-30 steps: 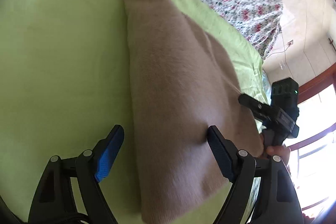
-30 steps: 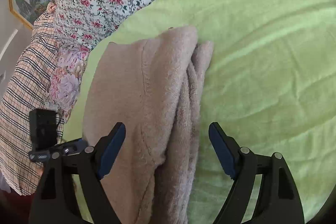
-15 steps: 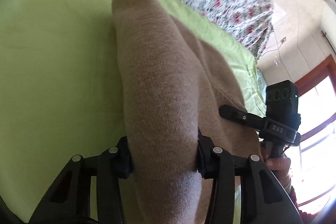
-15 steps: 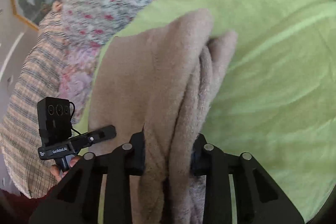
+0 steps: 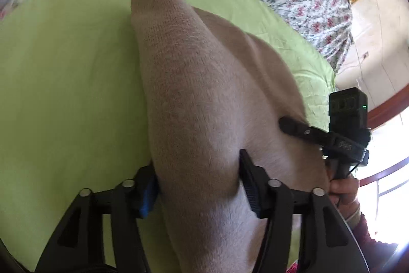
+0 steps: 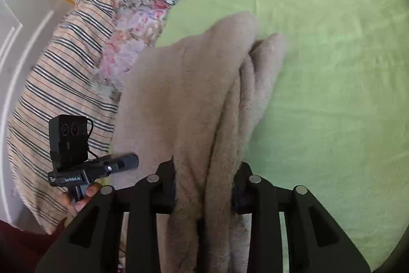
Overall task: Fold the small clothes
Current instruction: 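Fold the sweater in half lengthwise with both grippers, laying the edge over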
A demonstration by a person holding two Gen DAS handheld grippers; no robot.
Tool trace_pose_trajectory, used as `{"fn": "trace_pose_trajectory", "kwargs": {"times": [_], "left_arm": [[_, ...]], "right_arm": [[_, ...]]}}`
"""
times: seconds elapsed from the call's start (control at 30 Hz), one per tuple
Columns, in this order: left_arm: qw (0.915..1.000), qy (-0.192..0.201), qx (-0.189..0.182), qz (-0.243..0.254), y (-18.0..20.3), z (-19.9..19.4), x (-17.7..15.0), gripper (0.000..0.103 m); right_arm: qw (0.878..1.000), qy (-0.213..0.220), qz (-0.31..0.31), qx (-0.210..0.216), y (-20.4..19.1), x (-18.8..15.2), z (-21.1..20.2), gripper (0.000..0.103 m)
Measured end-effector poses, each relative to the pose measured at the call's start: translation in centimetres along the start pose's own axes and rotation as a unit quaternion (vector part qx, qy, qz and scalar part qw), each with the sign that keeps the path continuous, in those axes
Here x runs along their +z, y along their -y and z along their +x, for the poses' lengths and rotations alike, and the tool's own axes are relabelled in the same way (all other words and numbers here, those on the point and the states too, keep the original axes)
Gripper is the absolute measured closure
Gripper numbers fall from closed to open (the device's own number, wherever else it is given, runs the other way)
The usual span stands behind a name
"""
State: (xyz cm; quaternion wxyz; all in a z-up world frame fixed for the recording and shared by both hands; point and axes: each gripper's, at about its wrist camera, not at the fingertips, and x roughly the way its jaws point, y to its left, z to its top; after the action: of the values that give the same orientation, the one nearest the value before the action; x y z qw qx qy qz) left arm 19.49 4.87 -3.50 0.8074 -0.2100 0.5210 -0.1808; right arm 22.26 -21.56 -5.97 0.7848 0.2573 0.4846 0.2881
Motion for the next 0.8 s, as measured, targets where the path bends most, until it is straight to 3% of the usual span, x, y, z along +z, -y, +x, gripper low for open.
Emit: {"fn": "trace_pose_trajectory", "kwargs": {"times": [0.07, 0.13, 0.3, 0.37, 0.43, 0.5, 0.53, 0.6, 0.7, 0.8], "left_arm": [[0.9996, 0.004, -0.021, -0.02, -0.7, -0.3, 0.0, 0.034], [0.9993, 0.018, -0.02, -0.027, -1.2, -0.9, 0.4, 0.032], [0.9982, 0.051, -0.007, -0.03, -2.3, -2.6, 2.4, 0.028], [0.9976, 0.058, -0.004, -0.037, -3.0, -3.0, 3.5, 0.028], [0.9966, 0.066, 0.004, -0.05, -3.7, -2.8, 4.7, 0.028], [0.9958, 0.068, 0.006, -0.062, -4.6, -2.6, 5.7, 0.028], [0.9955, 0.068, 0.011, -0.064, -4.9, -2.5, 6.1, 0.027], [0.9955, 0.067, 0.028, -0.062, -5.0, -2.1, 6.3, 0.026], [0.9953, 0.065, 0.053, -0.049, -4.3, -1.3, 7.1, 0.026], [0.9943, 0.054, 0.086, -0.032, -3.9, 0.5, 8.0, 0.027]], "right_arm": [[1.0, -0.003, -0.002, -0.028, -0.1, 0.0, -0.5, 0.052], [0.998, 0.001, -0.009, -0.059, -0.5, 0.2, -1.3, 0.036], [0.993, 0.062, -0.02, -0.1, -1.1, 2.0, -4.6, 0.033], [0.992, 0.077, -0.021, -0.095, -1.4, 3.6, -4.5, 0.04], [0.993, 0.07, -0.014, -0.096, -1.2, 4.9, -3.4, 0.062], [0.994, 0.052, 0.001, -0.097, -0.5, 6.2, -1.6, 0.062], [0.995, 0.043, 0.003, -0.091, -0.4, 6.3, -0.9, 0.078], [0.995, 0.055, 0.0, -0.08, -0.6, 6.5, -1.1, 0.091], [0.993, 0.094, -0.004, -0.071, -0.9, 6.0, -3.7, 0.093], [0.989, 0.074, -0.018, -0.124, -0.2, 5.9, -2.6, 0.094]]}}
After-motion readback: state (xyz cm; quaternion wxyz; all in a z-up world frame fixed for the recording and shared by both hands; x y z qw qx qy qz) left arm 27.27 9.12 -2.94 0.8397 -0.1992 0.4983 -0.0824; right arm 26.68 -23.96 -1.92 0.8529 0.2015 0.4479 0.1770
